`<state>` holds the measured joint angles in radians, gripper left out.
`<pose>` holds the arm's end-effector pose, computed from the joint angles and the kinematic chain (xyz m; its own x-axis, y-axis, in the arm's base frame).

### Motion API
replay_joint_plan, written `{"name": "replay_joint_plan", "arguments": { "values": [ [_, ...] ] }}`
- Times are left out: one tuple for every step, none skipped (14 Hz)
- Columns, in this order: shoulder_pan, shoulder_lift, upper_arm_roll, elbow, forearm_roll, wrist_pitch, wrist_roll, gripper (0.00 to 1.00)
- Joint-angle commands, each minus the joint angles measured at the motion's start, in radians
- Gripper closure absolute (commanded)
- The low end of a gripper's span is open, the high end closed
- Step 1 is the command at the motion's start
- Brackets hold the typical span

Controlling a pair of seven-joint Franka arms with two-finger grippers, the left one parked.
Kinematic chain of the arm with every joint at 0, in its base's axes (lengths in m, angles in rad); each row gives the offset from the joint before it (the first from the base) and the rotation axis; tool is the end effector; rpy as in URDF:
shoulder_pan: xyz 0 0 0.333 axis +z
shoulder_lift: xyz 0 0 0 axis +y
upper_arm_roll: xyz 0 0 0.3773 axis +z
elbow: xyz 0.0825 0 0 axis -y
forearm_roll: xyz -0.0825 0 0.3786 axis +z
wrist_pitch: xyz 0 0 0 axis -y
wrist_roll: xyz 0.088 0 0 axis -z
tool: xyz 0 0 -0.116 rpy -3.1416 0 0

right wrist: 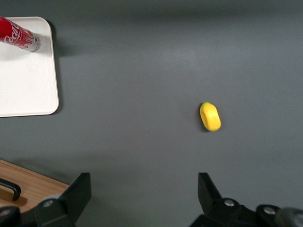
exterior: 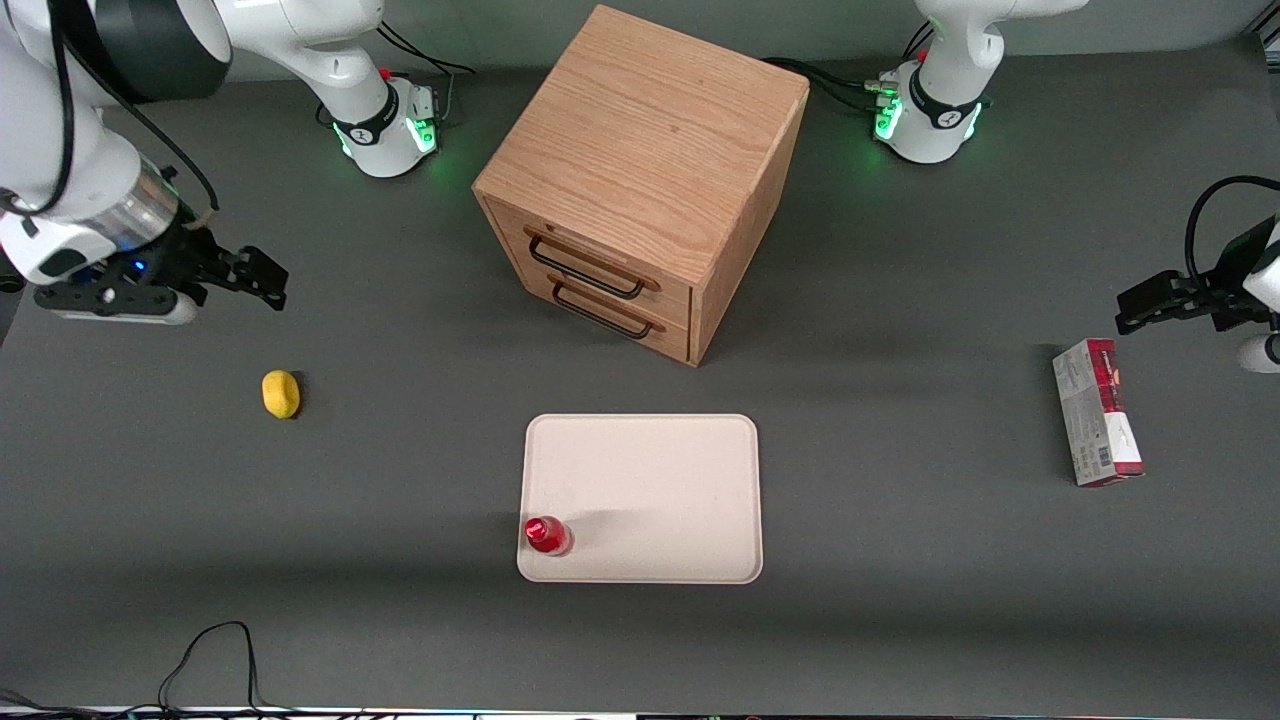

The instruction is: Place coke bottle on tray

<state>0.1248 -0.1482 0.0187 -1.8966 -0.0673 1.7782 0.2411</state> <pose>0.5002 0.0665 0.6196 0.9955 -0.0834 0.0449 -0.0860 -0.9945 0.0600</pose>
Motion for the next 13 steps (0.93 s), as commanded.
{"name": "replay_joint_plan", "arguments": {
  "values": [
    [0.006, -0.034, -0.006, -0.021, 0.026, -0.01, -0.02, 0.0],
    [0.006, -0.036, -0.006, -0.013, 0.026, -0.01, -0.019, 0.0],
    [0.006, -0.037, -0.006, -0.004, 0.027, -0.019, -0.019, 0.0],
    [0.003, -0.037, -0.008, 0.01, 0.027, -0.04, -0.02, 0.0],
    [-0.001, -0.037, -0.008, 0.023, 0.029, -0.054, -0.02, 0.0],
    [-0.004, -0.036, -0.013, 0.036, 0.043, -0.06, -0.02, 0.0],
    [-0.004, -0.036, -0.035, 0.048, 0.087, -0.06, -0.022, 0.0],
    [-0.004, -0.036, -0.06, 0.054, 0.115, -0.06, -0.023, 0.0],
    [-0.004, -0.036, -0.066, 0.06, 0.116, -0.069, -0.023, 0.0],
    [-0.004, -0.036, -0.066, 0.068, 0.113, -0.085, -0.025, 0.0],
    [-0.004, -0.036, -0.066, 0.074, 0.11, -0.094, -0.035, 0.0],
    [-0.004, -0.036, -0.066, 0.082, 0.106, -0.109, -0.046, 0.0],
    [-0.004, -0.036, -0.066, 0.086, 0.104, -0.117, -0.049, 0.0]
  ]
}}
